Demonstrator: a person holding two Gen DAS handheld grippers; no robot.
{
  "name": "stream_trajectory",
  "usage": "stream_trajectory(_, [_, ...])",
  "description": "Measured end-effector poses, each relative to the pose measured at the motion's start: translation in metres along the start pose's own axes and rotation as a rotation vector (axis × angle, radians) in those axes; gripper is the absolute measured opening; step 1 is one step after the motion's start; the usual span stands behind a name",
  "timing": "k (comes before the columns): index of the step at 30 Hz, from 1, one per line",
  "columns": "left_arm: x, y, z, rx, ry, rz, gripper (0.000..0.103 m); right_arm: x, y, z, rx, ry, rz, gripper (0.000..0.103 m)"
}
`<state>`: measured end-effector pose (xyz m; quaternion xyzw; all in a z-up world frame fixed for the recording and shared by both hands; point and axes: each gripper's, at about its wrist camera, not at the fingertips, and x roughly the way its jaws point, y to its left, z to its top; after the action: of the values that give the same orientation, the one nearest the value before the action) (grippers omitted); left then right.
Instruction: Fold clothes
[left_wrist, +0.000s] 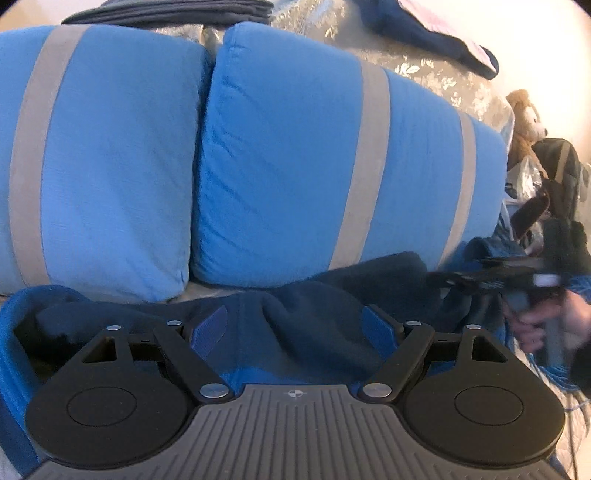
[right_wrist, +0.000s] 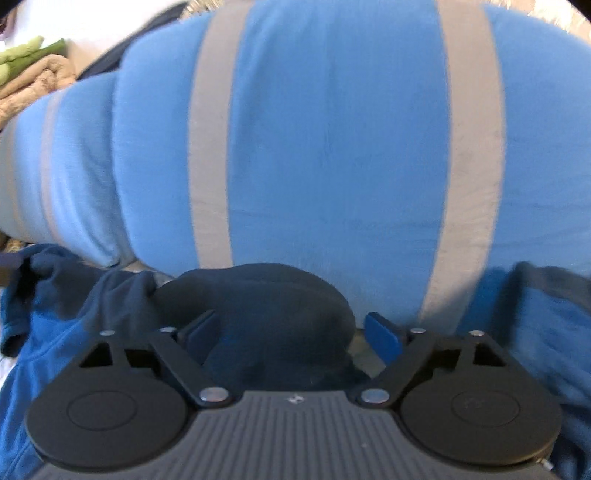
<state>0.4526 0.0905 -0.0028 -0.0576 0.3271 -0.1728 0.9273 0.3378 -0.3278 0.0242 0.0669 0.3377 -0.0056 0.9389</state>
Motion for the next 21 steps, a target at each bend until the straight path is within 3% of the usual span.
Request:
stream_trajectory(4, [-0.002,0.001,-0.004,0.000,0.001,-0.014,0.078,0.033,0.001,0.002,-0.008,0.085,0.000,0.079])
stream_trajectory(6, [-0.005,0.000,-0.005,0.008,0.000,-0.013,0.078,0.045,0.003,-0.001,-0.021,0.100,-0.032,0.025])
stream_trajectory(8, [-0.012,-0.001,-0.006,0.013,-0.009,-0.010,0.078,0.037,0.011,-0.004,-0.051,0.081,-0.024,0.012])
stream_trajectory(14, [-0.037,-0.006,-0.010,0.006,-0.011,-0.026,0.078,-0.070,0.067,-0.034,-0.340,-0.098,0.034,0.010])
stream_trajectory(21, [-0.056,-0.022,-0.014,0.014,-0.013,-0.041,0.078,-0.192,0.103,-0.114,-0.643,-0.125,0.103,0.009])
